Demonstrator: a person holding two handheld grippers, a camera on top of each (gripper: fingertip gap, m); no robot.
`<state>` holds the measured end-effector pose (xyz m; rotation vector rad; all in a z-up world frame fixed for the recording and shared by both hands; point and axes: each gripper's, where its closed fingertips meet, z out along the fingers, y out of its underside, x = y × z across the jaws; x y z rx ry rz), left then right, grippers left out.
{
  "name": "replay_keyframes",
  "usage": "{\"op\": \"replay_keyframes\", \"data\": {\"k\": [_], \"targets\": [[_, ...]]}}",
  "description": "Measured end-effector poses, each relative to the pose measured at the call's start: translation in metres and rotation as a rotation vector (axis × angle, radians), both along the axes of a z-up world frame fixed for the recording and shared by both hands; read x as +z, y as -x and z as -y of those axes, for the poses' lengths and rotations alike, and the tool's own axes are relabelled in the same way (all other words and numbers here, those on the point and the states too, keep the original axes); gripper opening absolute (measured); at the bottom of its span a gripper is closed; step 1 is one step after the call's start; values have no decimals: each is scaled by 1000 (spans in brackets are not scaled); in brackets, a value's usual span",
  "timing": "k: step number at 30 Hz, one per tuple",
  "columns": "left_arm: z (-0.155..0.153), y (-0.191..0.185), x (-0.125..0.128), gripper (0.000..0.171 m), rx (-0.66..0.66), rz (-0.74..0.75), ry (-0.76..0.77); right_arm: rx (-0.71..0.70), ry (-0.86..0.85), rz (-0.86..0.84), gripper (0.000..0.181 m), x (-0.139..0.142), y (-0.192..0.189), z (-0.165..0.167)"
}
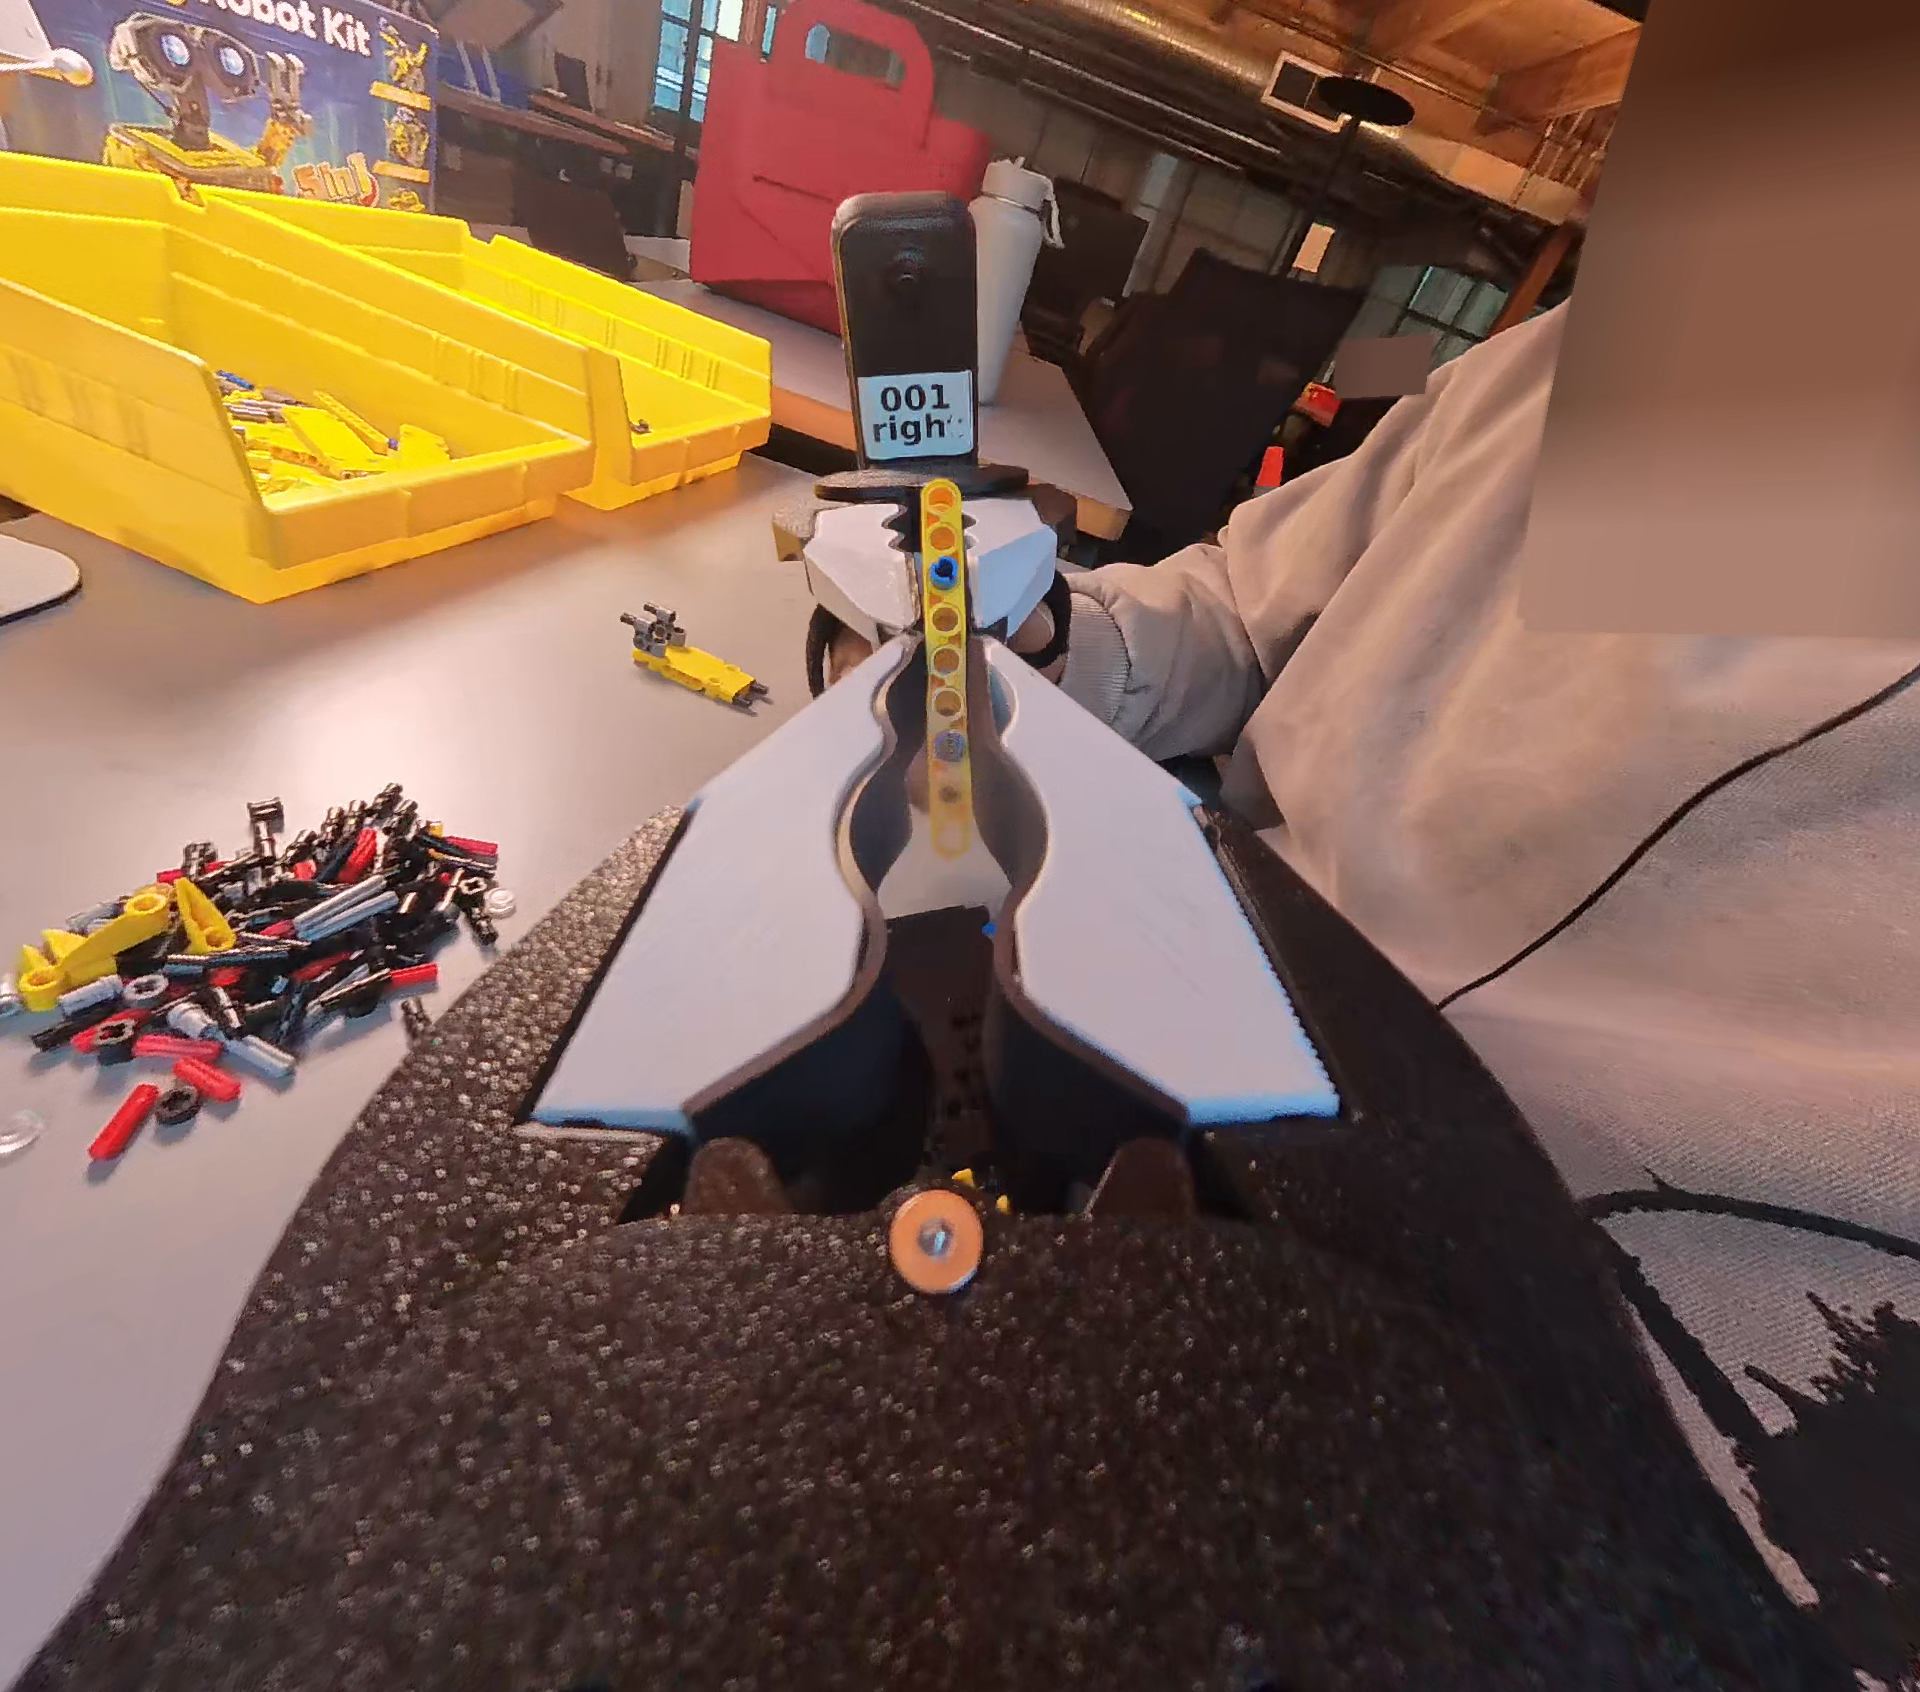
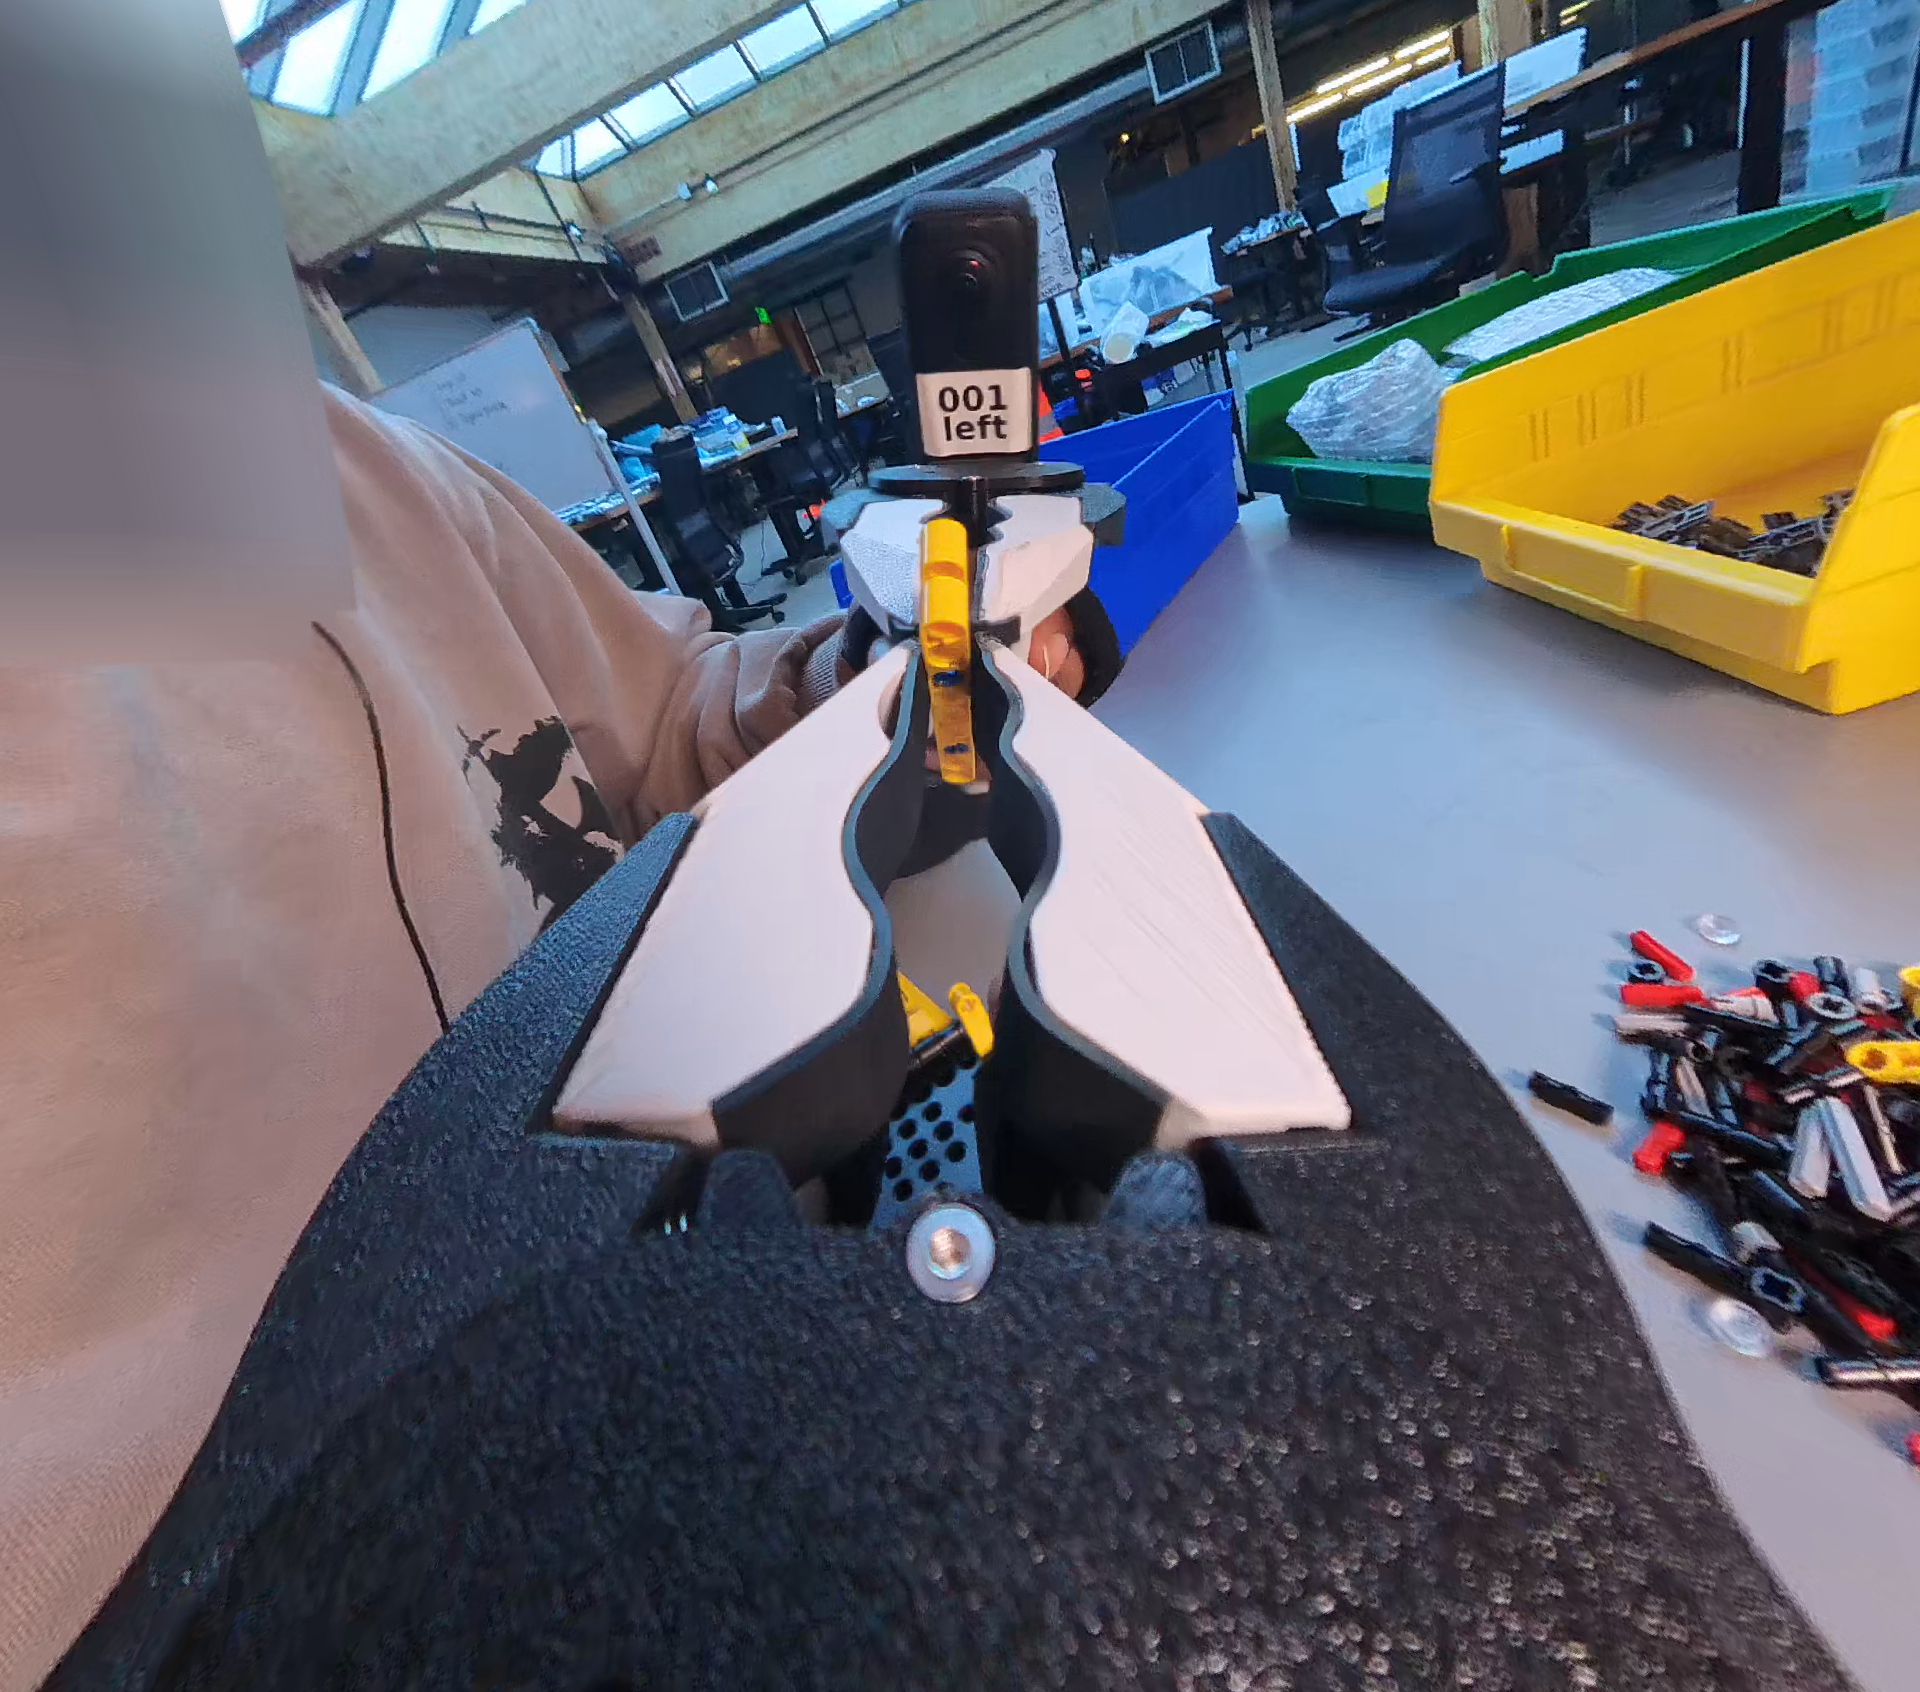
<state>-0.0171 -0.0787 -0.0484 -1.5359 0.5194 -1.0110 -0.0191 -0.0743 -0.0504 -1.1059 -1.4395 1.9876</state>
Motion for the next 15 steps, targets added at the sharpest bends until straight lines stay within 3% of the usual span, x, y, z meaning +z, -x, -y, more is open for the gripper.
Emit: {"op": "replay_keyframes", "data": {"k": [7,8,9,10,12,15], "targets": [[4,5,5,4,-11,62,4,16,7,-21,6,0,-3,2],[7,20,27,0,14,190,-57,21,9,-22,6,-1,-5,1],[12,66,58,0,77,372,-105,-35,22,2,5,-10,-8,-17],[18,102,73,0,196,401,-194,-79,119,14,5,-14,-14,-38],[16,66,39,0,172,166,-147,-73,-1,12,6,-18,-11,-24],[2,48,20,0,147,70,-74,-3,-76,37,6,-19,7,-3]]}}
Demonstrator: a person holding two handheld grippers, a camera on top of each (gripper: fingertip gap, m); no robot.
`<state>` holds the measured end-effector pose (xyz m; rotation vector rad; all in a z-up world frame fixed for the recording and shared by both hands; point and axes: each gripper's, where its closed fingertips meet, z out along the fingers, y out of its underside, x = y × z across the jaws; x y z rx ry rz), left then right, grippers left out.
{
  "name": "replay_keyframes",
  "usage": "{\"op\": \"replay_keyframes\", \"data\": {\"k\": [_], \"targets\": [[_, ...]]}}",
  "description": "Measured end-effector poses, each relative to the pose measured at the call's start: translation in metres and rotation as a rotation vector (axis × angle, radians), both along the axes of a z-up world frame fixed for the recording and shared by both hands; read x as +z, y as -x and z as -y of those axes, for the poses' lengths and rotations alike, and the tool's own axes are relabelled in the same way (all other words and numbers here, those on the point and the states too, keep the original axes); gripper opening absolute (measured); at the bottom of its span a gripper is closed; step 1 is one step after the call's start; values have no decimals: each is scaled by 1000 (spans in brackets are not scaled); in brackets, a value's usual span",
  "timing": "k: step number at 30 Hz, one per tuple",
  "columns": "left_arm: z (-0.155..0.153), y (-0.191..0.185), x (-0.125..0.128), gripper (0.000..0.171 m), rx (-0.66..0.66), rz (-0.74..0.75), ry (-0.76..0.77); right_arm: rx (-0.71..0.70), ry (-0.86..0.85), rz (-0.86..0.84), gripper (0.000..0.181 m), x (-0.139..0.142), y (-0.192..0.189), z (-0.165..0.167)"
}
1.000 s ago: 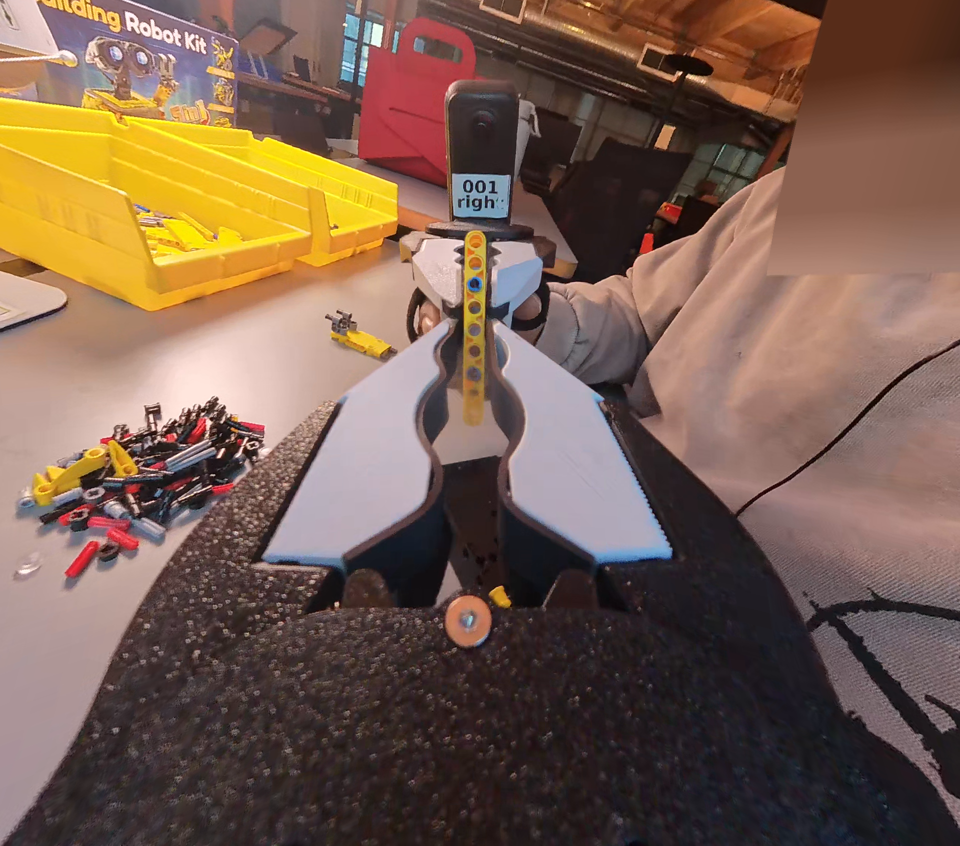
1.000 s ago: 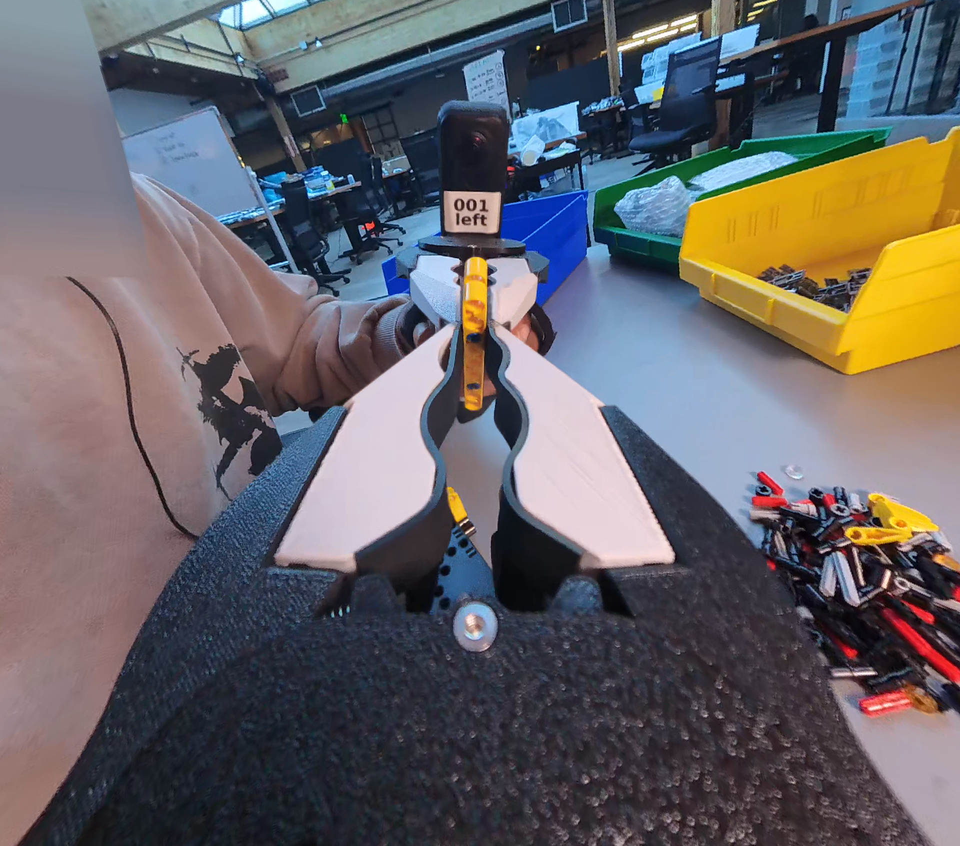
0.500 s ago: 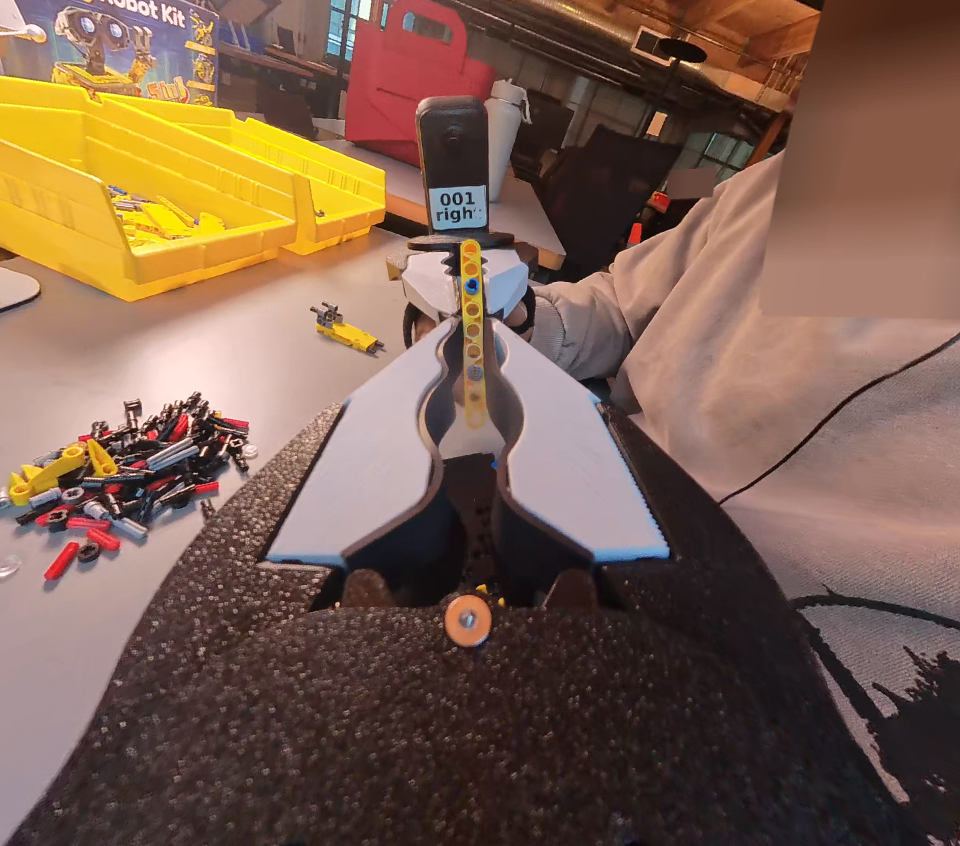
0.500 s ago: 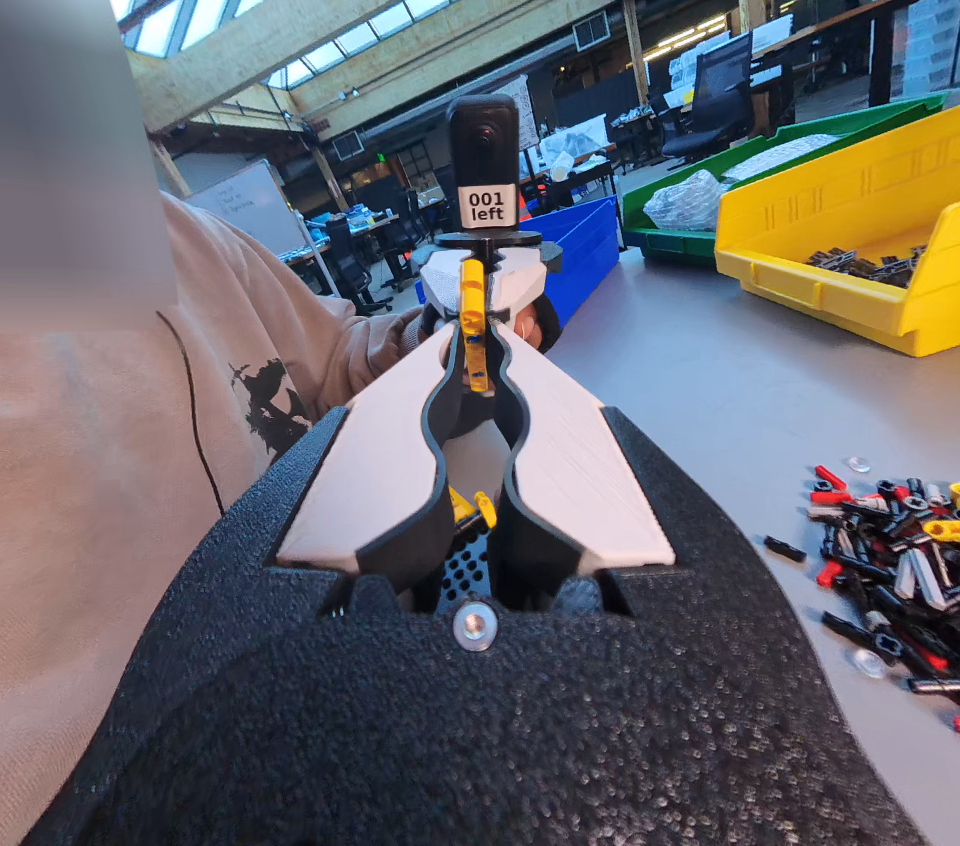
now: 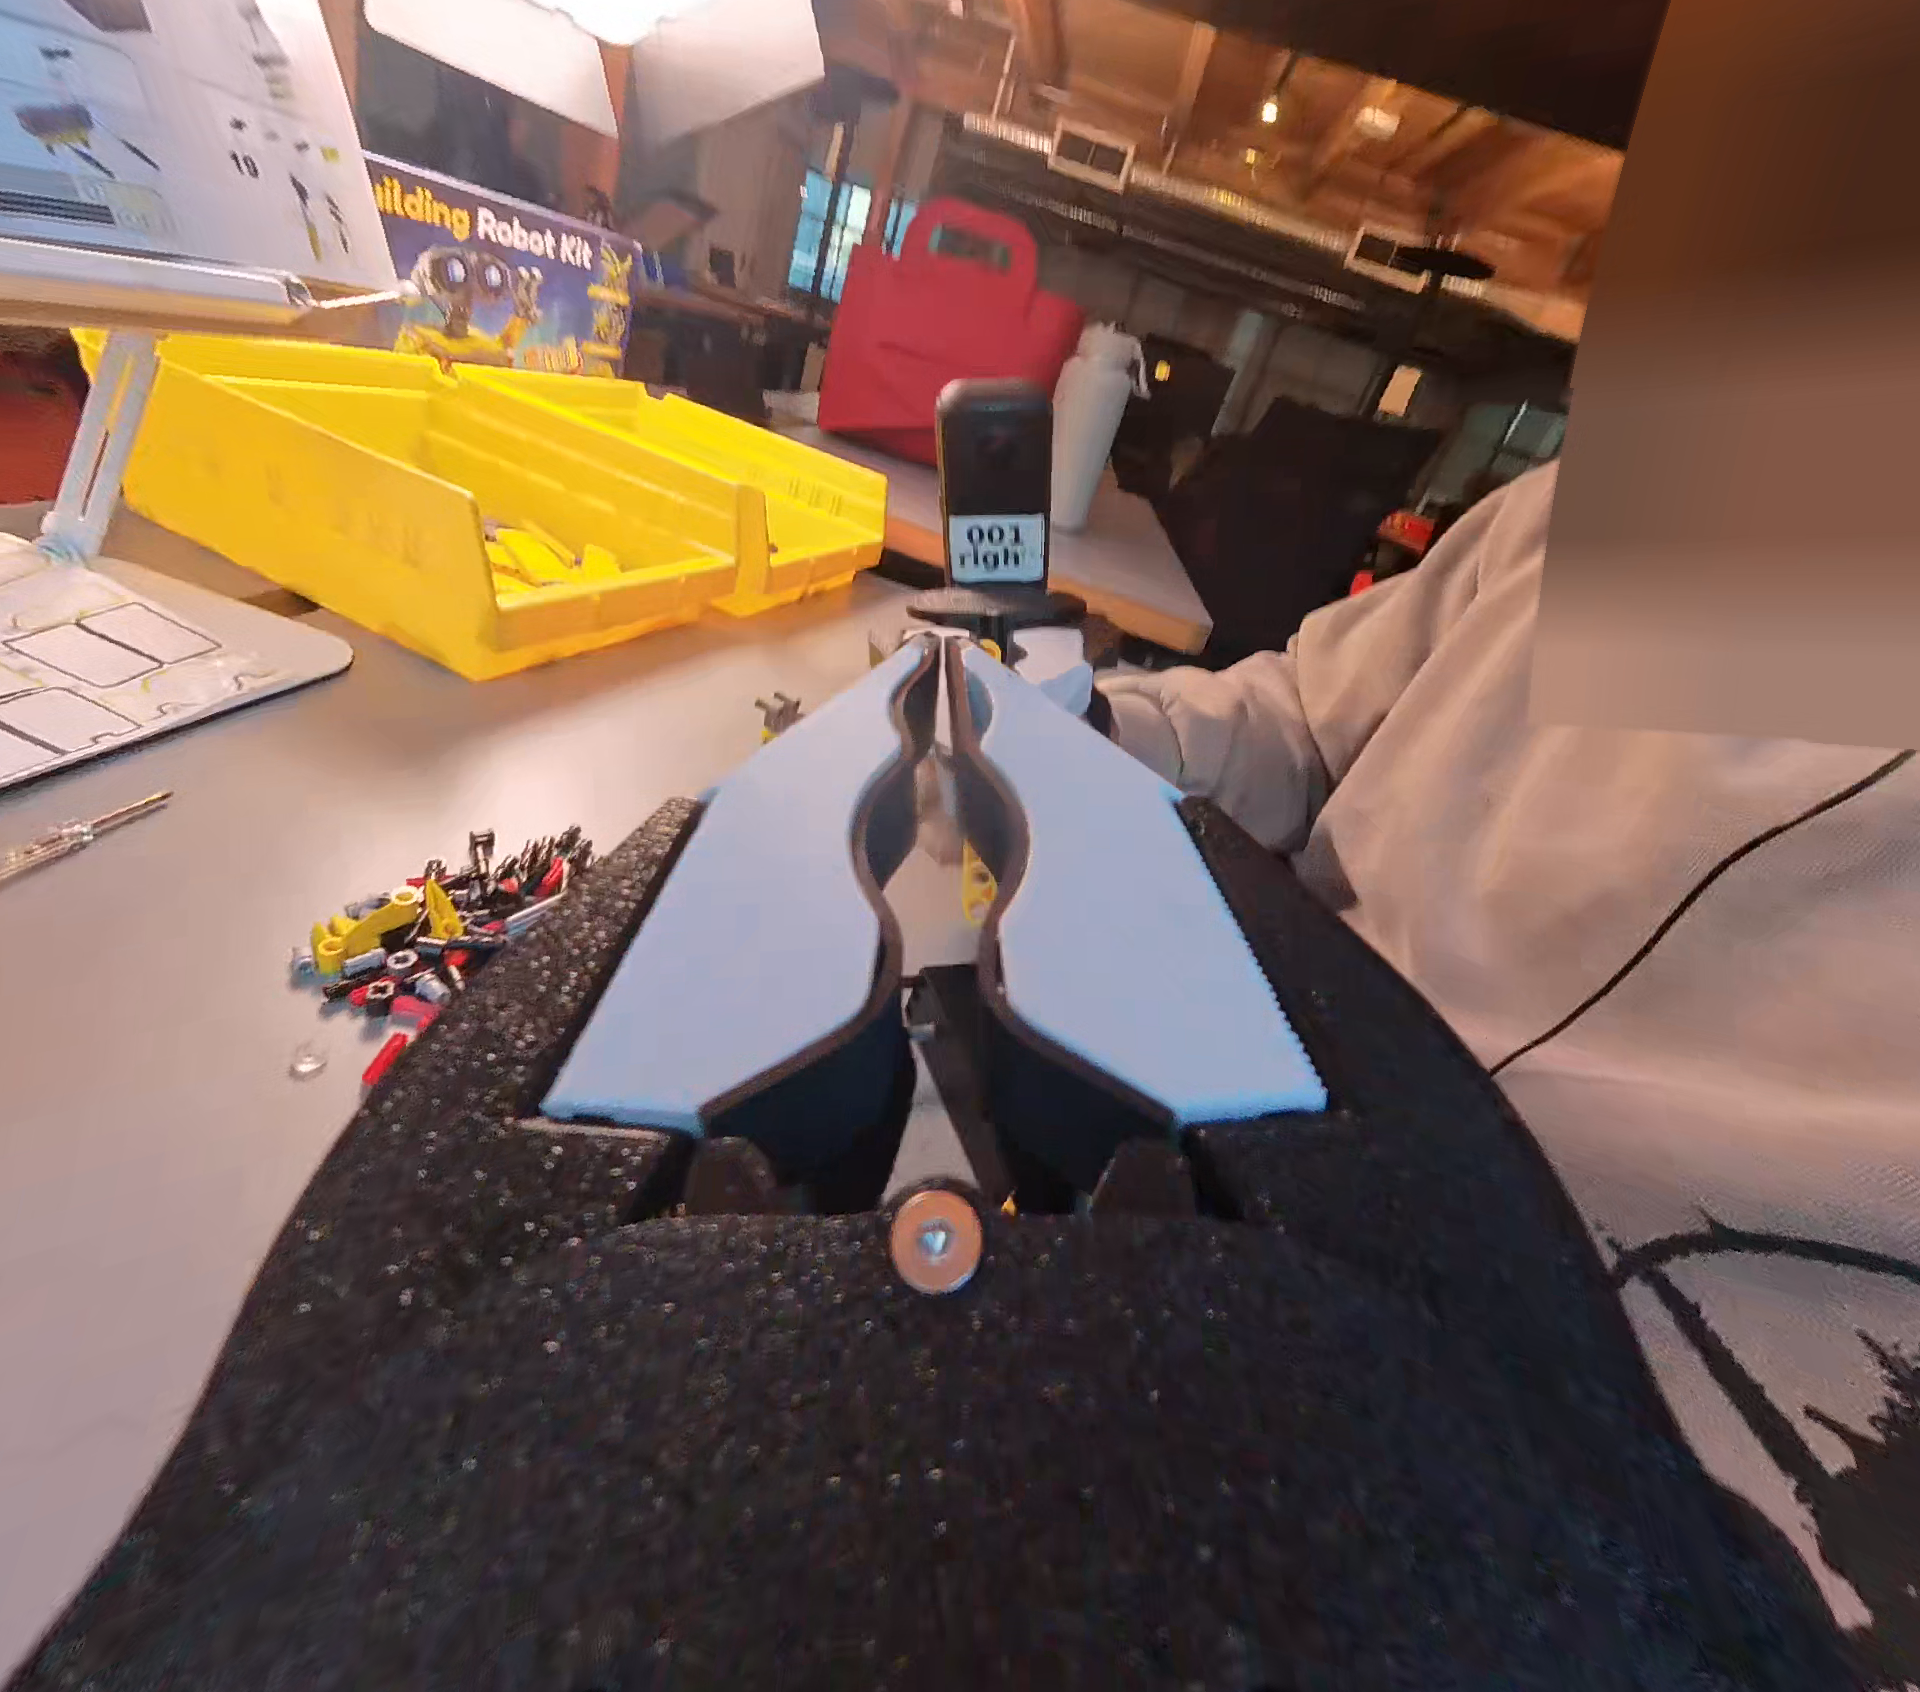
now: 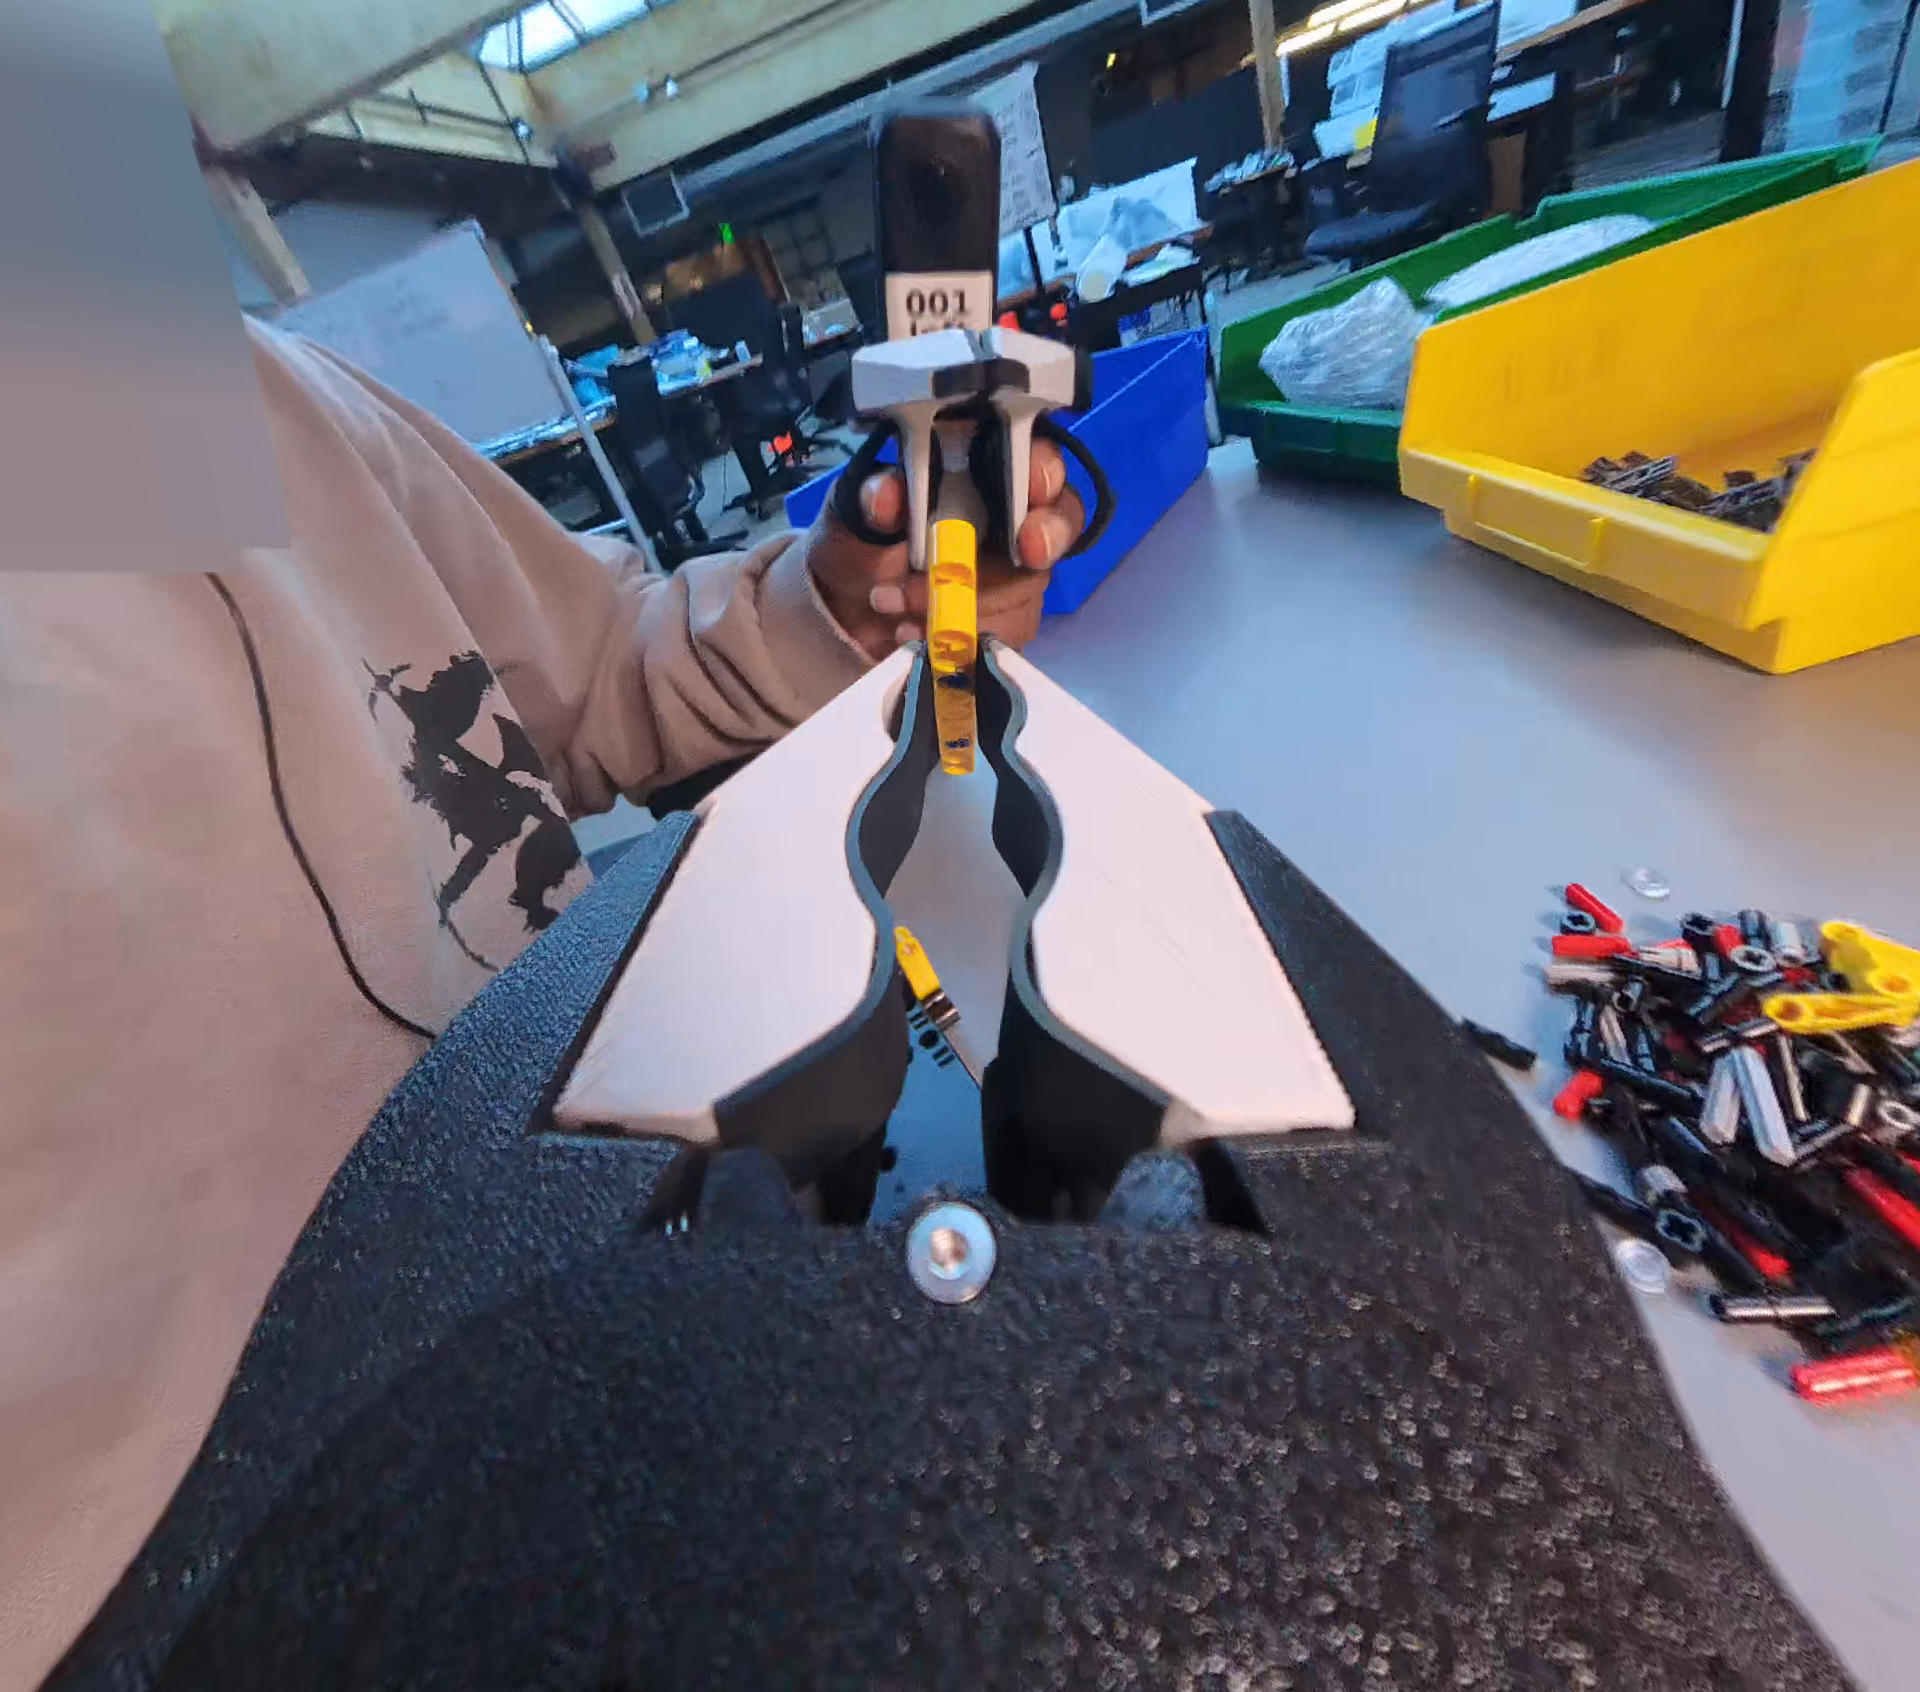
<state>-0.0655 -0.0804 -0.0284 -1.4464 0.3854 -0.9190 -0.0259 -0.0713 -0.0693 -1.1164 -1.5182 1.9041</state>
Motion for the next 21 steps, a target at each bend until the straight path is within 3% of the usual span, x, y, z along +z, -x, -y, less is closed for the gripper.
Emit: {"op": "replay_keyframes", "data": {"k": [2,5,9,13,21], "targets": [[-5,-4,-14,20,9,-115,36,5,9,35,6,-2,0,-6],[-3,-23,-29,20,-79,-118,95,-12,-35,69,6,-7,-1,-2],[-3,-52,-48,26,-133,-250,130,-17,-191,142,6,-27,-1,8],[-4,-61,-55,9,-130,-334,118,-25,-312,151,7,-31,-1,13],[6,-59,-51,7,-164,-357,107,19,-235,73,6,-13,-12,14]]}}
